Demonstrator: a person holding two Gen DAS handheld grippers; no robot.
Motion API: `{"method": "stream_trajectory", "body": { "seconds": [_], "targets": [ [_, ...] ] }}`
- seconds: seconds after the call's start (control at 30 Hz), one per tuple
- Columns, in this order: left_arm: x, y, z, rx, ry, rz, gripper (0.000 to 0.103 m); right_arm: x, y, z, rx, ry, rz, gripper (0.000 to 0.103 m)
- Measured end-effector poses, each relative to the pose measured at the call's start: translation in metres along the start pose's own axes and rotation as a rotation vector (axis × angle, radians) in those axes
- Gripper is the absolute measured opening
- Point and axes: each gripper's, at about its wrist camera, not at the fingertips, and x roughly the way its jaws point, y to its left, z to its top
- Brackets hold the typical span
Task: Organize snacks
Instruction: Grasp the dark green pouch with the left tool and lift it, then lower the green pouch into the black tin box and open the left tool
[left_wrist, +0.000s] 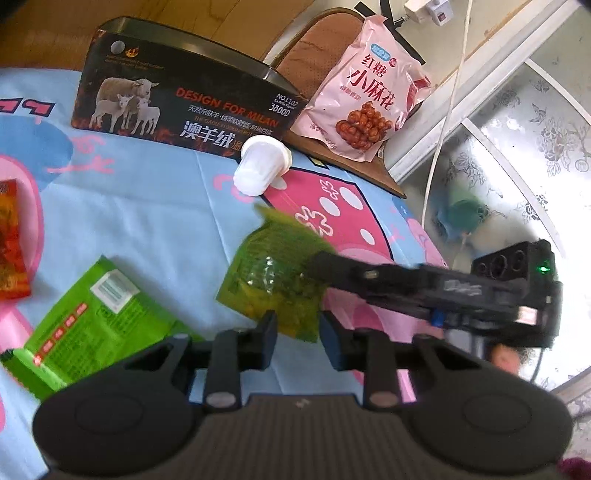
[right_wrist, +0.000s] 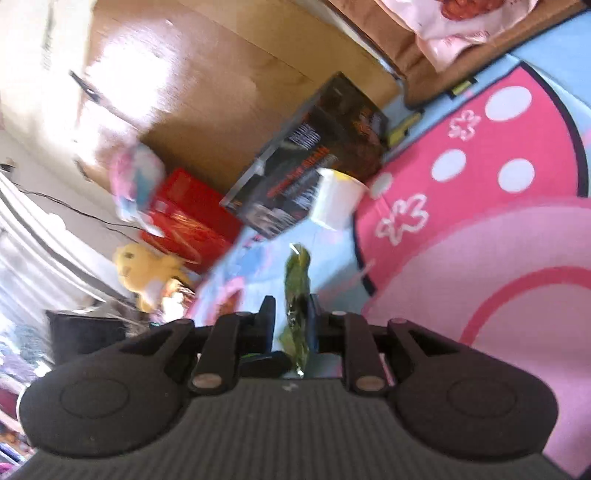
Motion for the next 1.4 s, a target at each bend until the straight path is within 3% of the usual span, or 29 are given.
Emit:
{"method": "stream_trajectory", "body": {
  "seconds": [0.1,0.17,0.2,0.3,0.37,0.43,0.5,0.57,0.6,0.63,0.67,0.73,0.9,1.07,1.27,1.33,1.4],
  "targets": [
    [-0.004,0.0,0.002,-0.011,0.008,-0.01,0.033,0.01,0.008,-0.002,-0.047,0.002,-0.074,0.018],
    [-0.016,0.0,0.005,-0.008,-0.035,0.0,0.044,0.006,0.011,-0.002,-0.054,-0.022,-0.054,0.014],
    [-0.024,0.002,0.008,-0.01,-0.07,0.019,0.059,0.005,0.012,-0.002,-0.042,-0.029,-0.043,0.014],
    [-0.04,0.015,0.018,-0.058,-0.13,0.025,0.063,-0.001,0.007,0.0,0.031,-0.048,0.01,0.013],
    [-0.043,0.025,0.023,-0.113,-0.128,-0.017,0.065,-0.004,0.0,0.003,0.105,-0.055,0.072,0.011],
    [-0.042,0.032,0.025,-0.159,-0.115,-0.085,0.078,-0.006,-0.005,0.004,0.172,-0.061,0.144,0.011],
    [-0.041,0.034,0.024,-0.189,-0.108,-0.16,0.083,-0.006,-0.007,0.006,0.229,-0.065,0.21,0.011],
    [-0.038,0.032,0.023,-0.194,-0.109,-0.193,0.082,-0.005,-0.006,0.009,0.271,-0.067,0.263,0.011],
    [-0.037,0.031,0.023,-0.192,-0.111,-0.205,0.073,-0.004,-0.004,0.01,0.29,-0.067,0.288,0.011],
    [-0.037,0.029,0.024,-0.186,-0.112,-0.214,0.053,-0.003,-0.003,0.013,0.307,-0.068,0.311,0.011],
    [-0.036,0.026,0.028,-0.172,-0.109,-0.224,0.044,-0.001,-0.001,0.016,0.32,-0.07,0.332,0.011],
    [-0.037,0.022,0.041,-0.141,-0.116,-0.206,0.036,0.006,0.005,0.027,0.321,-0.066,0.348,0.011],
    [-0.051,0.019,0.098,-0.042,-0.199,-0.054,0.031,0.025,0.033,0.076,0.201,-0.08,0.289,0.011],
    [-0.043,0.03,0.156,-0.012,-0.255,0.105,0.033,0.067,0.071,0.126,-0.023,-0.114,0.129,0.011],
    [-0.02,0.042,0.184,0.059,-0.303,0.428,0.045,0.131,0.104,0.133,-0.363,-0.105,-0.128,0.02],
    [-0.028,0.042,0.18,0.059,-0.316,0.42,0.045,0.142,0.114,0.124,-0.487,-0.11,-0.242,0.026],
    [-0.045,0.04,0.168,0.063,-0.351,0.382,0.046,0.131,0.113,0.118,-0.55,-0.159,-0.259,0.027]
  ]
}}
